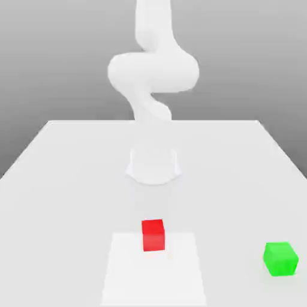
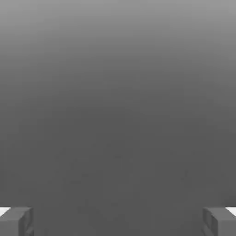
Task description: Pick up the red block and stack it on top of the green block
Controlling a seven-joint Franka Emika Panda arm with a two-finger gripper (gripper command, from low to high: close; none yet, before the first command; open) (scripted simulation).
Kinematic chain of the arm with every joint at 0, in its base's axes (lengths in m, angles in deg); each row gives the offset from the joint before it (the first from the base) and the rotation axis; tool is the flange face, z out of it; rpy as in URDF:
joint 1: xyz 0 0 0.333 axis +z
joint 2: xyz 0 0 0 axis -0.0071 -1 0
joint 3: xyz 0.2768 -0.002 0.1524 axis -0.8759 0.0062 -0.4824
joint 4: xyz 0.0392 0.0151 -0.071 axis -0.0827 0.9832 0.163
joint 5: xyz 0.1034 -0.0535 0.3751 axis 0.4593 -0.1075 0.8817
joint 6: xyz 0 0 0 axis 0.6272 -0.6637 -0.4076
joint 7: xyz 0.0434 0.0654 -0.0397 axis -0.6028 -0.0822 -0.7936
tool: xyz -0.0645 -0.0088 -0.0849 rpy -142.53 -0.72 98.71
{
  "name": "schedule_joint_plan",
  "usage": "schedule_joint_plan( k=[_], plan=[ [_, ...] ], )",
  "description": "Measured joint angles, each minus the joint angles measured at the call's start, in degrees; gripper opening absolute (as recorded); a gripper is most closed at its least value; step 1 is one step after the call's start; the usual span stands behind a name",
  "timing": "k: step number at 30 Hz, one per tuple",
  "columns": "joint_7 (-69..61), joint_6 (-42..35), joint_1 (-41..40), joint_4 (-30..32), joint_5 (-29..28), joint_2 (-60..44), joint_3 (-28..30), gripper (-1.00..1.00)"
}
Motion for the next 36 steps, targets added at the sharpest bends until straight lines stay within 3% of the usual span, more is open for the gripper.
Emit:
schedule_joint_plan(
  k=[17, 23, 24, 31, 36],
  plan=[
    [-5.6, 25.8, 1.4, 30.0, -0.5, -34.0, 1.8, 0.0],
    [-7.4, 38.6, 1.2, 30.3, 1.5, -49.7, 1.0, 0.0],
    [-7.4, 40.4, 0.8, 30.0, 1.5, -51.8, 0.7, -1.0],
    [-7.3, 40.8, 0.5, 29.9, 1.3, -52.3, 0.4, -1.0],
    [-6.5, 33.2, 0.4, 31.2, 0.2, -43.4, 0.6, -1.0]
  ],
)
